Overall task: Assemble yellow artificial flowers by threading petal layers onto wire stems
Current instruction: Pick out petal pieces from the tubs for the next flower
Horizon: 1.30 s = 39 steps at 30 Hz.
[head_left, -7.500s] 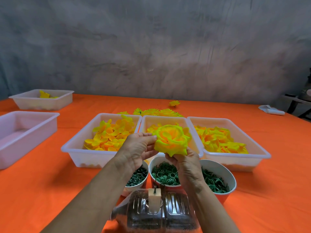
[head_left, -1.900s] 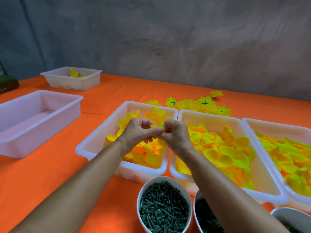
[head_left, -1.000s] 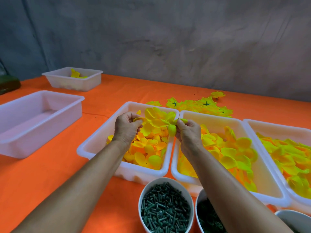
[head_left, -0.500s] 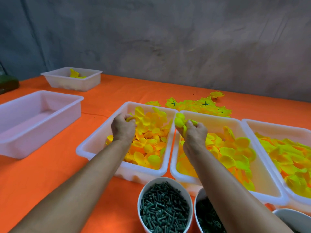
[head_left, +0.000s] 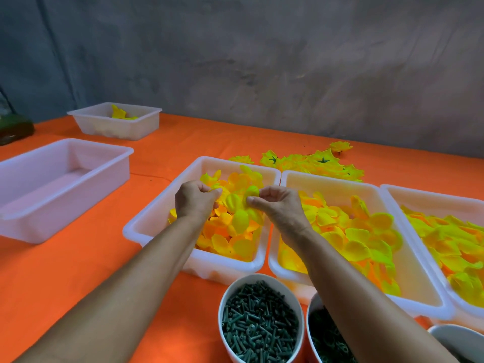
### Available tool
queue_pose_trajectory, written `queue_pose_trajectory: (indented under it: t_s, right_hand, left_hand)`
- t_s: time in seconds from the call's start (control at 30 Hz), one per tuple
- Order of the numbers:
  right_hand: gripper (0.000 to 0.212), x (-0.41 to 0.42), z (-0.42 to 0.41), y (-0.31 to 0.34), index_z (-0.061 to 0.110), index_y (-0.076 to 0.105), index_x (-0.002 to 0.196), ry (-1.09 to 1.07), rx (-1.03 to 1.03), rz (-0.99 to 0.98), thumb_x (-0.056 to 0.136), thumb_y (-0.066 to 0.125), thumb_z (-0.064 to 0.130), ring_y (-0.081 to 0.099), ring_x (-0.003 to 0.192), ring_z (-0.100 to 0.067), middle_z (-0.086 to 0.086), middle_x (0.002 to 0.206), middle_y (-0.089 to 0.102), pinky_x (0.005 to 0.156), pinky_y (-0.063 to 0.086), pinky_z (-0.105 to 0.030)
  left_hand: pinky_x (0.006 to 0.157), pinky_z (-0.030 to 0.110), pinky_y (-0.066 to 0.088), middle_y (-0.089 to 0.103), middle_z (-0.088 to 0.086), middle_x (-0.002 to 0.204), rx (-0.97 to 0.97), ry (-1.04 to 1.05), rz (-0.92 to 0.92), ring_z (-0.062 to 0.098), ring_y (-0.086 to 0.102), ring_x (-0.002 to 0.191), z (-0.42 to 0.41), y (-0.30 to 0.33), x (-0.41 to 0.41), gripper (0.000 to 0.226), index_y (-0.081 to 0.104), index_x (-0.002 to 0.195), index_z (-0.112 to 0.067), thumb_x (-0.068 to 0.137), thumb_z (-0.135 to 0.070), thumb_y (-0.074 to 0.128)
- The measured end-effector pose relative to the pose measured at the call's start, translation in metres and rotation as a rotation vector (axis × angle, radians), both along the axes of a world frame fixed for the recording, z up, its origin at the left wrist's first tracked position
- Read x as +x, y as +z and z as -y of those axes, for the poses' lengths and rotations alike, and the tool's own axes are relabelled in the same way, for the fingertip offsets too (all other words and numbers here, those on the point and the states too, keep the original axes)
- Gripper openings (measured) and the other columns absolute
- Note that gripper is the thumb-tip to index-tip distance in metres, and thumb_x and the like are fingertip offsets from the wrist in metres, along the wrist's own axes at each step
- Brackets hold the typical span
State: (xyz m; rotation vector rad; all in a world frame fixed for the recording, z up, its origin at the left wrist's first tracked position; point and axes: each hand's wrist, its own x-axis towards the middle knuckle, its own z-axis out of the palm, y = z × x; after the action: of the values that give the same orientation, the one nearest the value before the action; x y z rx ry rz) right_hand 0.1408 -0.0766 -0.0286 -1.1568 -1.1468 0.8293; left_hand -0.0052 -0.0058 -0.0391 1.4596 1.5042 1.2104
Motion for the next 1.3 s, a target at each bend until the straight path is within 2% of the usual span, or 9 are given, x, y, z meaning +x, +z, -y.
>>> queue_pose_trajectory:
  t_s: [0.17, 0.33, 0.43, 0.53, 0.73, 0.9, 1.07, 1.13, 1.3]
  right_hand:
    - [0.021, 0.002, -0.001, -0.002, 0.01, 0.061, 0.067, -0.005, 0.019, -0.008, 0.078, 0.07, -0.005, 0.056, 0.051, 0.0, 0.008, 0.054, 0.064, 0.054, 0.043, -0.014]
    - [0.019, 0.005, -0.003, -0.003, 0.01, 0.063, 0.072, 0.024, 0.046, -0.017, 0.083, 0.063, -0.005, 0.059, 0.054, 0.004, 0.01, 0.055, 0.066, 0.055, 0.044, -0.01]
    - [0.015, 0.006, -0.003, -0.003, 0.008, 0.063, 0.078, 0.05, 0.065, -0.026, 0.085, 0.06, -0.005, 0.06, 0.058, 0.001, 0.01, 0.059, 0.067, 0.06, 0.046, -0.012]
    - [0.015, 0.006, -0.004, -0.003, 0.01, 0.062, 0.078, 0.042, 0.059, -0.016, 0.086, 0.06, -0.003, 0.057, 0.058, 0.001, 0.01, 0.06, 0.065, 0.058, 0.044, -0.014]
    - [0.015, 0.006, -0.005, -0.006, -0.008, 0.063, 0.096, 0.054, 0.024, 0.05, 0.081, 0.063, -0.011, 0.061, 0.062, -0.007, -0.01, 0.078, 0.066, 0.063, 0.049, -0.019]
    - [0.018, 0.006, -0.007, -0.005, 0.006, 0.063, 0.075, -0.036, 0.018, 0.057, 0.073, 0.072, -0.01, 0.058, 0.048, -0.001, 0.003, 0.057, 0.064, 0.049, 0.042, -0.012]
    - [0.017, 0.006, -0.009, -0.007, 0.012, 0.064, 0.071, -0.097, 0.017, 0.084, 0.074, 0.075, -0.001, 0.056, 0.048, -0.001, 0.004, 0.057, 0.063, 0.047, 0.04, -0.012]
    - [0.006, 0.006, -0.009, -0.009, 0.003, 0.068, 0.08, -0.096, 0.004, 0.102, 0.078, 0.072, -0.002, 0.057, 0.056, -0.004, -0.001, 0.065, 0.064, 0.056, 0.044, -0.016]
    - [0.017, 0.005, -0.002, -0.003, -0.004, 0.069, 0.101, -0.103, -0.027, 0.177, 0.085, 0.065, 0.0, 0.058, 0.076, -0.008, -0.017, 0.096, 0.068, 0.071, 0.045, -0.018]
  left_hand:
    - [0.047, 0.021, 0.033, 0.058, 0.006, 0.059, -0.157, -0.19, -0.113, 0.02, 0.047, 0.053, 0.003, -0.004, 0.003, 0.02, 0.059, 0.058, -0.015, 0.073, -0.004, 0.066]
    - [0.07, 0.032, 0.047, 0.066, 0.006, 0.075, 0.043, -0.133, -0.06, 0.022, 0.056, 0.074, 0.006, 0.004, 0.004, 0.007, 0.07, 0.077, -0.015, 0.081, -0.012, 0.064]
    - [0.054, 0.025, 0.039, 0.058, -0.002, 0.066, 0.06, -0.357, 0.14, 0.01, 0.053, 0.06, 0.017, 0.012, 0.005, 0.01, 0.067, 0.078, -0.017, 0.084, -0.024, 0.068]
    - [0.047, 0.017, 0.036, 0.057, -0.001, 0.058, 0.058, -0.54, 0.105, 0.004, 0.05, 0.048, 0.022, 0.009, 0.005, 0.016, 0.062, 0.069, -0.015, 0.08, -0.01, 0.072]
    - [0.045, 0.017, 0.037, 0.054, -0.007, 0.046, 0.096, -0.443, 0.251, 0.004, 0.045, 0.042, 0.016, 0.007, 0.002, 0.026, 0.054, 0.062, -0.01, 0.075, 0.004, 0.072]
    - [0.049, 0.024, 0.034, 0.05, 0.009, 0.058, 0.098, -0.393, 0.296, 0.015, 0.04, 0.048, 0.016, 0.007, 0.004, 0.021, 0.055, 0.066, -0.002, 0.078, -0.005, 0.072]
    - [0.047, 0.023, 0.039, 0.055, 0.01, 0.063, 0.094, -0.36, 0.209, 0.017, 0.048, 0.054, 0.014, 0.006, 0.004, 0.015, 0.062, 0.074, -0.004, 0.089, -0.004, 0.059]
    - [0.045, 0.021, 0.039, 0.056, 0.011, 0.064, 0.101, -0.348, 0.157, 0.014, 0.05, 0.052, 0.013, 0.005, 0.003, 0.012, 0.062, 0.075, -0.005, 0.087, -0.002, 0.061]
    - [0.045, 0.021, 0.039, 0.053, 0.007, 0.05, 0.066, -0.353, -0.133, 0.013, 0.047, 0.042, 0.01, -0.002, 0.004, 0.017, 0.06, 0.065, -0.003, 0.081, -0.003, 0.066]
